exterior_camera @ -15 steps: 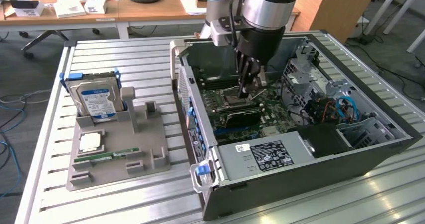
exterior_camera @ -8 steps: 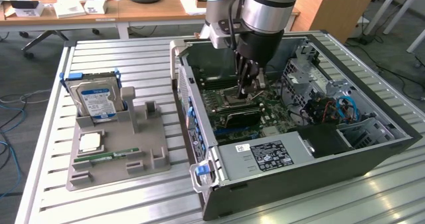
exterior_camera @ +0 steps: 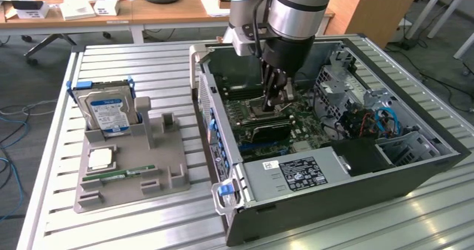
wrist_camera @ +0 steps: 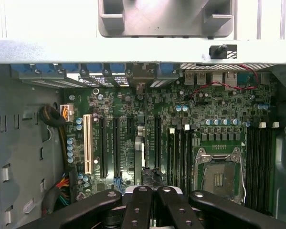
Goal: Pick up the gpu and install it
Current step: 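Press down on the gpu until it lock into place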
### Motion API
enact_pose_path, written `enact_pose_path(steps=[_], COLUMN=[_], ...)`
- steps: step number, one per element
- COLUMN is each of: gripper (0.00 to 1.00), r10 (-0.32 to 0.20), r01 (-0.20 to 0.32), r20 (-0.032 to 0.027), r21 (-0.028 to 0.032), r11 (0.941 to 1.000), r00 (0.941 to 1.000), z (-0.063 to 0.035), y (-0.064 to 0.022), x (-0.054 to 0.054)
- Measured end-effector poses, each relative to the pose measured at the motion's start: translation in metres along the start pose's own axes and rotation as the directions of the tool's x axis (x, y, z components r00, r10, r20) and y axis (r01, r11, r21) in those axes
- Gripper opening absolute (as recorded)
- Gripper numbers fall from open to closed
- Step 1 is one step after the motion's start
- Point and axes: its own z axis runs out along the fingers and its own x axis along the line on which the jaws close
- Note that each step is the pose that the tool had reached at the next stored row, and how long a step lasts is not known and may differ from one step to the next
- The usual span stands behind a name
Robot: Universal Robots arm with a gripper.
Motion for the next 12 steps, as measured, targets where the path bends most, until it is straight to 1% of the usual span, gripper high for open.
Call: enact_pose_path(steps=[7, 12], gripper=[0.11, 0.11], r10=[0.0, 0.0], r01=[0.0, 0.0], r20=[0.0005, 0.0003], r21=[0.0003, 0.0001], r11=[1.0, 1.0], r00=[1.0, 1.0], z=[0.0006, 0.0089], y=[0.0, 0.0], x=[0.0, 0.0002])
